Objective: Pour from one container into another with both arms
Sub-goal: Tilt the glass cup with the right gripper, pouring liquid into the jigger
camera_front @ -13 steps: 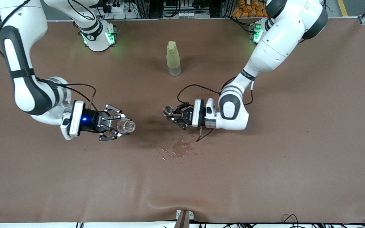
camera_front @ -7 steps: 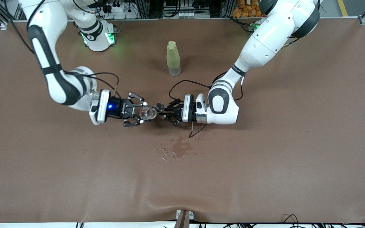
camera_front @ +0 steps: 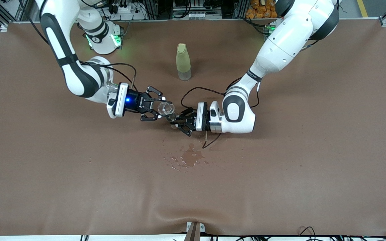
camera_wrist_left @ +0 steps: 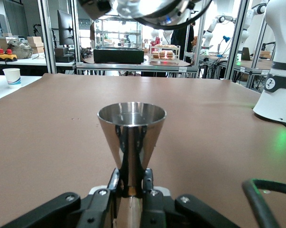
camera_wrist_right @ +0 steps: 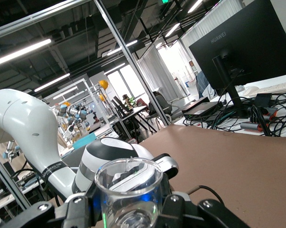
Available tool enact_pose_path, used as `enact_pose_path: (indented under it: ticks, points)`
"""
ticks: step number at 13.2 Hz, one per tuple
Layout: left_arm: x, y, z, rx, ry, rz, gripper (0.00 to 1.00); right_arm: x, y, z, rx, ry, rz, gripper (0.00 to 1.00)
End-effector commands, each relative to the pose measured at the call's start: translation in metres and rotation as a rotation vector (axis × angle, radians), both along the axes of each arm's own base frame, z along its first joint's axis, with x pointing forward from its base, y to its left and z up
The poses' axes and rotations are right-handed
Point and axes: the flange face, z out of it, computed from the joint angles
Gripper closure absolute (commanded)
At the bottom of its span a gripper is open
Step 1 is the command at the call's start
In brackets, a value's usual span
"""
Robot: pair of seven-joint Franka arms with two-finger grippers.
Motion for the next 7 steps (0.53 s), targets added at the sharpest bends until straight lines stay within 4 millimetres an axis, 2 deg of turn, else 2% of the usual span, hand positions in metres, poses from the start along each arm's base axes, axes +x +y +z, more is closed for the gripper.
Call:
enact_pose_path:
  ticks: [1, 5, 7]
  points:
    - [0.0114, 0.0062, 0.0046, -0.025, -0.035, 0.031, 1.00, -0.0143, 0.0118, 0.0039, 0.008, 0.083, -0.045, 0.79]
    - [0.0109, 0.0075, 0.0024, -0.027, -0.050, 0.029, 1.00, -0.0142, 0.0106, 0.0034, 0.025, 0.241, -0.074, 0.79]
    - [0.0112, 0.0085, 0.0018, -0.027, -0.050, 0.031, 1.00, -0.0175, 0.0163, 0.0019, 0.027, 0.292, -0.103, 0.79]
